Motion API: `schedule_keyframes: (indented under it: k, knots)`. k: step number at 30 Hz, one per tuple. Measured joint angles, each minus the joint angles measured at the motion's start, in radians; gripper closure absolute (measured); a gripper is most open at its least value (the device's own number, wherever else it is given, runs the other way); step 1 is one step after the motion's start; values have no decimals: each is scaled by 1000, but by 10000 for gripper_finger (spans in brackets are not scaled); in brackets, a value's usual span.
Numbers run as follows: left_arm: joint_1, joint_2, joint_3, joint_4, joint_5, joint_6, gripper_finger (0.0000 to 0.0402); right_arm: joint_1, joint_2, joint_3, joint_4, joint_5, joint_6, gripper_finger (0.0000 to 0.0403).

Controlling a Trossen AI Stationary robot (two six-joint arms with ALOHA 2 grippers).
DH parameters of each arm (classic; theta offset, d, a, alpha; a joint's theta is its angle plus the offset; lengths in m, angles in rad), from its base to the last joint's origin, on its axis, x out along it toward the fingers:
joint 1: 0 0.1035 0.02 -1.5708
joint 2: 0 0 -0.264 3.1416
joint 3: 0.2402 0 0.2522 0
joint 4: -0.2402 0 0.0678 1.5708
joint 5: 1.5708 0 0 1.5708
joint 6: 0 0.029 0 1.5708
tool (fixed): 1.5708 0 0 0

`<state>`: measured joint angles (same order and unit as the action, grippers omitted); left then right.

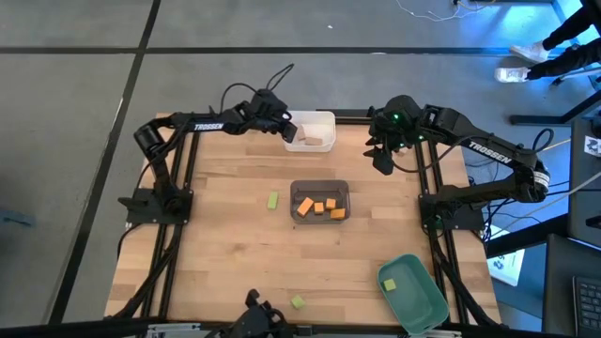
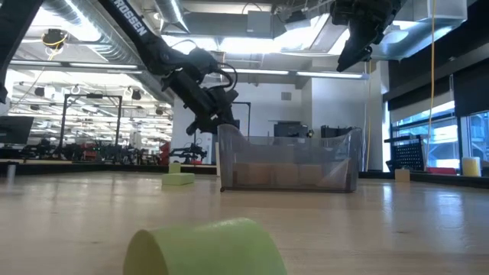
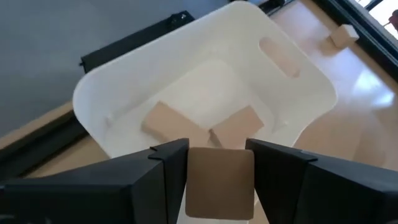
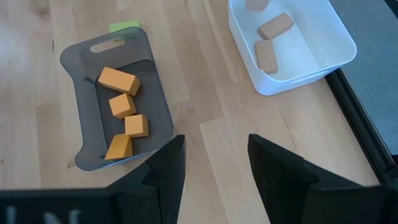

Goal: Sort & place blocks by color
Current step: Put the brown block into the white bin, then put the green block into the green bin

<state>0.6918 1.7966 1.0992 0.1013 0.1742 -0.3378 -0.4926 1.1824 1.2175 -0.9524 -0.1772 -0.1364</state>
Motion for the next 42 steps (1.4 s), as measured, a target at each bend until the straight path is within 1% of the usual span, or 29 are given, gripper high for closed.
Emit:
schedule_keyframes:
  k: [2,6,13,16,18,21,29,33,36,38,42]
  knots:
    - [-1,8,0,10,2,0,256,0,0,0,0,0,0,228]
    - [-2,14,0,5,36,-5,256,0,0,0,0,0,0,228]
    - [-1,14,0,8,54,43,256,0,0,0,0,0,0,228]
    - [-1,16,0,8,83,99,256,0,0,0,0,0,0,228]
    - [-1,16,0,8,88,109,254,0,0,0,0,0,0,228]
    - [-1,16,0,8,76,113,243,0,0,0,0,0,0,228]
    - [22,16,0,8,72,109,190,0,0,0,0,0,0,228]
    - [22,7,0,30,90,82,186,0,0,0,0,0,0,228]
    - [20,-36,0,24,108,84,187,0,0,0,0,0,0,228]
    - [11,-74,0,5,83,86,186,0,0,0,0,0,0,228]
    - [-20,-167,0,-88,-20,111,188,0,0,0,0,0,0,228]
